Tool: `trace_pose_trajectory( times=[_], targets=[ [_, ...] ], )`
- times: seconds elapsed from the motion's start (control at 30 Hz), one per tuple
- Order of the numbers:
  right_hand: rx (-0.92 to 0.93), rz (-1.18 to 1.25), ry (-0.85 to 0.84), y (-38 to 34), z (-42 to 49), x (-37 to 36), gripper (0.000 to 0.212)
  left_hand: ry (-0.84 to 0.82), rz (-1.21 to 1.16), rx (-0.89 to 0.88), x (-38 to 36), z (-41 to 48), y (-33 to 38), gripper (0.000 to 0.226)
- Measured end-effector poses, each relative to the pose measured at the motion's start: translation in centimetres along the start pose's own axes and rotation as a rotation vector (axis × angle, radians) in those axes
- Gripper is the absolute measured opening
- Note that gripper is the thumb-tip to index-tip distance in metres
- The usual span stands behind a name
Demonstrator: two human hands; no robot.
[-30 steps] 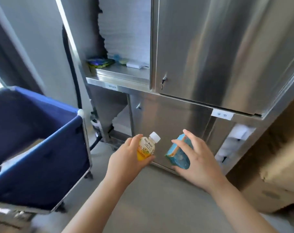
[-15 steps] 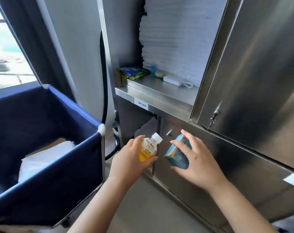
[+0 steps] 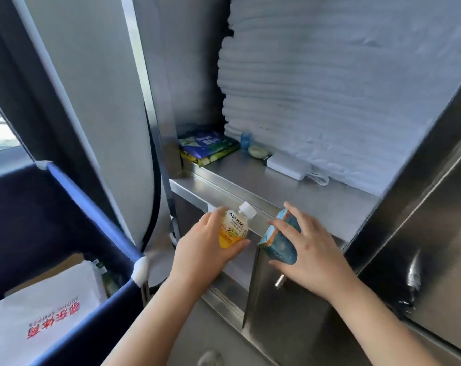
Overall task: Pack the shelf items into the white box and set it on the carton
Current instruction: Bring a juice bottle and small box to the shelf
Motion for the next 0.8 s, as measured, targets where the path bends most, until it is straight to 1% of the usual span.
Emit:
trace_pose_trajectory(
  times=[0.1,0.23,0.4,0.53,0.63,0.7,0.8],
  targets=[
    [-0.053,-0.038,0.018,1.5,4.1,-1.5,0.079,-0.014,-0.037,-0.058,-1.3,5.9,-1.6,0.07],
    [-0.172,-0.082,0.027,3.8,9.5,-2.8,0.076,-0.035,-0.125,-0.161,-2.4,13.9,-2.7,0.071],
    [-0.313,-0.069,0.017,4.8,13.0,-4.2,0.076,-0.106,-0.204,-0.253,-4.0,21.2,-3.4,0.069],
    [-0.406,-0.049,0.02,5.3,14.0,-5.0,0.077,-0.171,-0.237,-0.323,-5.9,24.0,-3.3,0.069],
    [-0.45,0.009,0.039,6.0,14.4,-5.2,0.08,-0.171,-0.276,-0.374,-7.1,25.2,-2.9,0.07],
    [-0.463,0.023,0.037,6.4,14.5,-5.4,0.082,-0.168,-0.317,-0.399,-7.6,25.8,-2.5,0.07],
    [-0.455,-0.002,-0.009,6.6,14.7,-5.8,0.084,-0.166,-0.388,-0.415,-8.3,26.6,-2.4,0.068]
  ],
)
Point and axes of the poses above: each hand's wrist, its own z-axis towards the middle knuckle, its own x-axis out of the back of the hand, y = z × x, the point moved 3 cm from there along z, towards the middle knuckle, and after that the axes turned 4 degrees about -z, right-handed, at the moved point
